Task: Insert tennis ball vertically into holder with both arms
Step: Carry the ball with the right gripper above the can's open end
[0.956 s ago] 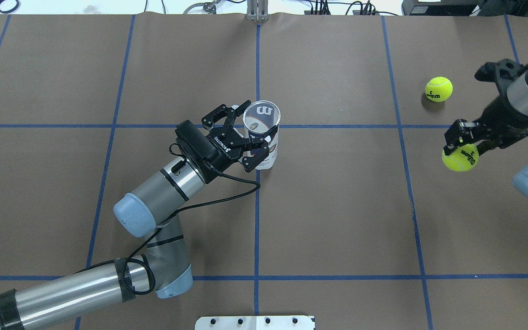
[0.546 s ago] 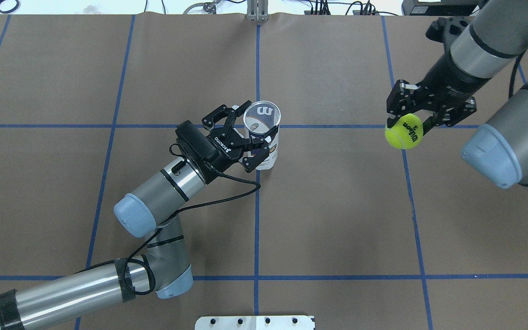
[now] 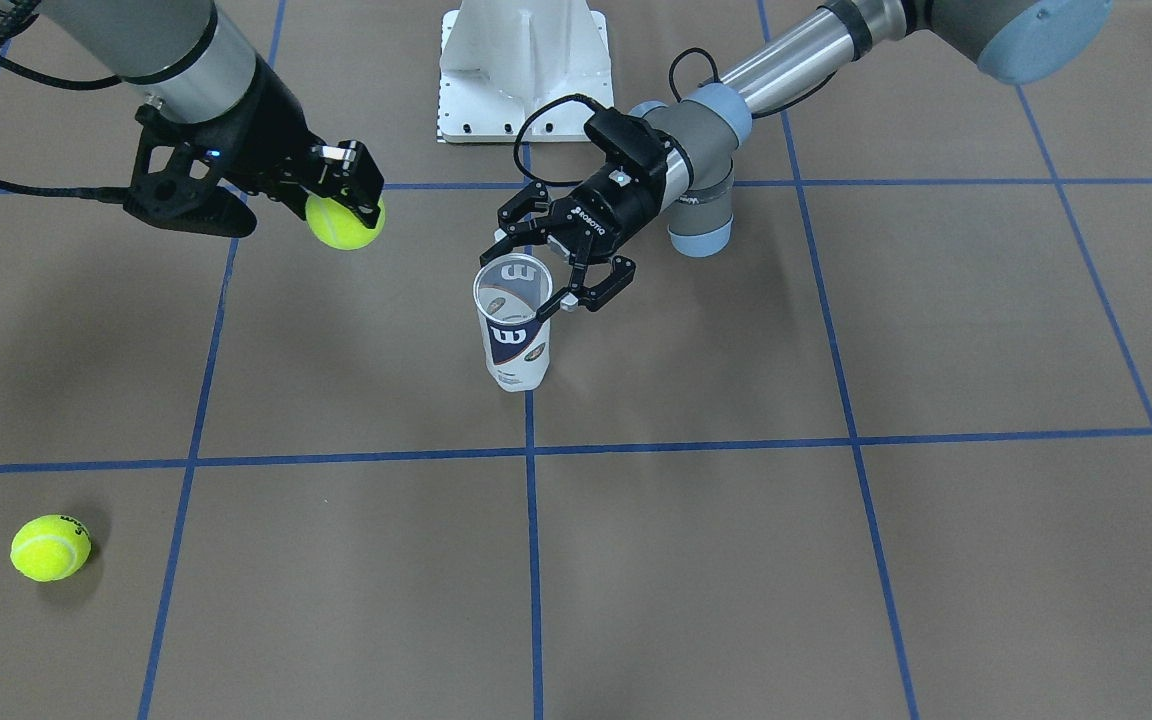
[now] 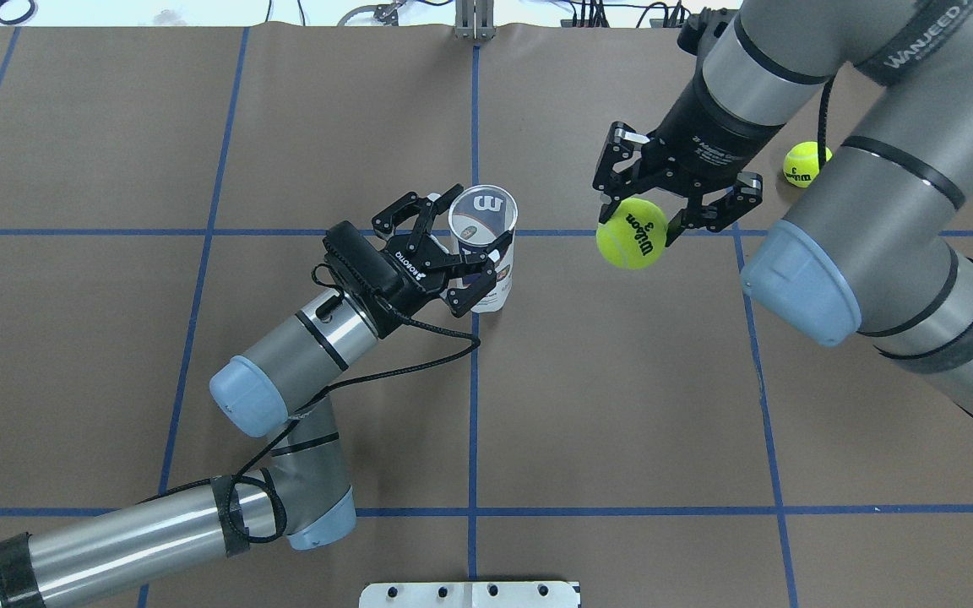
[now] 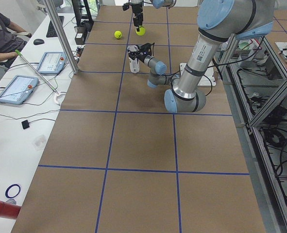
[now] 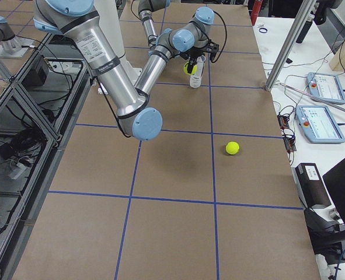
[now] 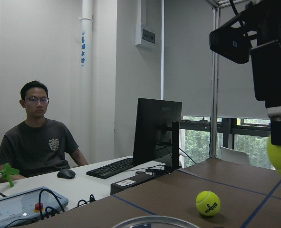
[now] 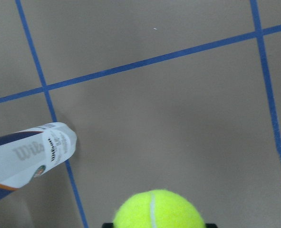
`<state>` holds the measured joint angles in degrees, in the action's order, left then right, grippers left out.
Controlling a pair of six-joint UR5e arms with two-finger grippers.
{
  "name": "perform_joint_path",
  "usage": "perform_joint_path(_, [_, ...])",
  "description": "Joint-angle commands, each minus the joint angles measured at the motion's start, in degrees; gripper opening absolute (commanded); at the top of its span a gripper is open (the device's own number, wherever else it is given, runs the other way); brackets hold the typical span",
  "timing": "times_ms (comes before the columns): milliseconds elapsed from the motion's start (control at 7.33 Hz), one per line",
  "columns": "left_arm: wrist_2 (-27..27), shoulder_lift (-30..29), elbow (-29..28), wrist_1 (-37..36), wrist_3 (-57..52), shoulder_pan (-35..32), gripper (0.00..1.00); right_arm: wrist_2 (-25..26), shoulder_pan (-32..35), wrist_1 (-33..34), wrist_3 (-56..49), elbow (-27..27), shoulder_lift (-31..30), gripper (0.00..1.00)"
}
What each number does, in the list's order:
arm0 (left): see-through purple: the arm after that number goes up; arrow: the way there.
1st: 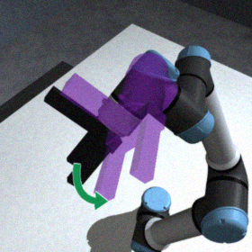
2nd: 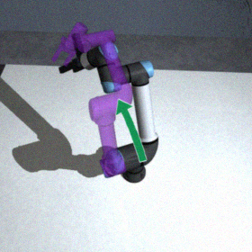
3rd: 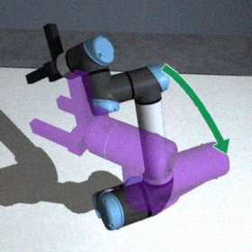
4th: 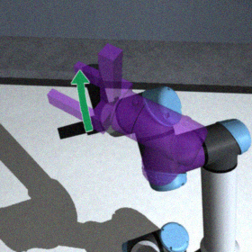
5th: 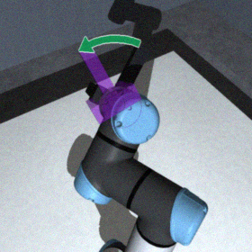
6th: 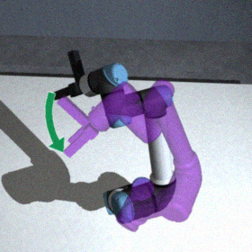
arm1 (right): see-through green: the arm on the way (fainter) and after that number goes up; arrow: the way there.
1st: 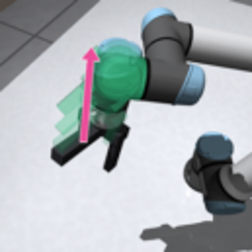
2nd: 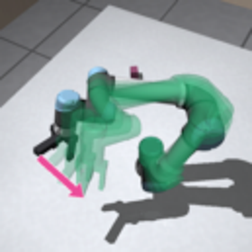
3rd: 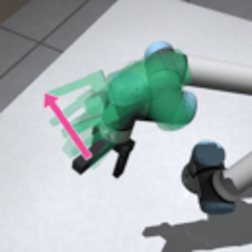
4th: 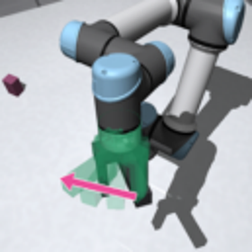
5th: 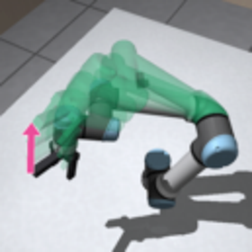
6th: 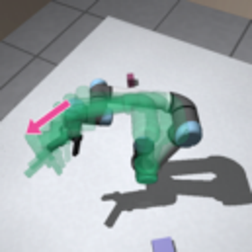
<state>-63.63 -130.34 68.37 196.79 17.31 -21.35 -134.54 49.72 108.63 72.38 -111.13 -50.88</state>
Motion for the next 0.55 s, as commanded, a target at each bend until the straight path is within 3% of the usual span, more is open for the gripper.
perform_joint_path(0, [0.0,0.0,0.0,0.0,0.0,0.0,0.78,0.2,-0.7,-4.2,4.9,4.9,4.8,0.0])
perform_joint_path(273, [0.0,0.0,0.0,0.0,0.0,0.1,0.82,1.6,-1.1,-8.2,8.6,9.6,8.5,0.0])
perform_joint_path(410, [0.0,0.0,0.0,0.0,0.0,0.0,0.91,1.6,-1.1,-8.2,9.4,11.5,10.3,0.0])
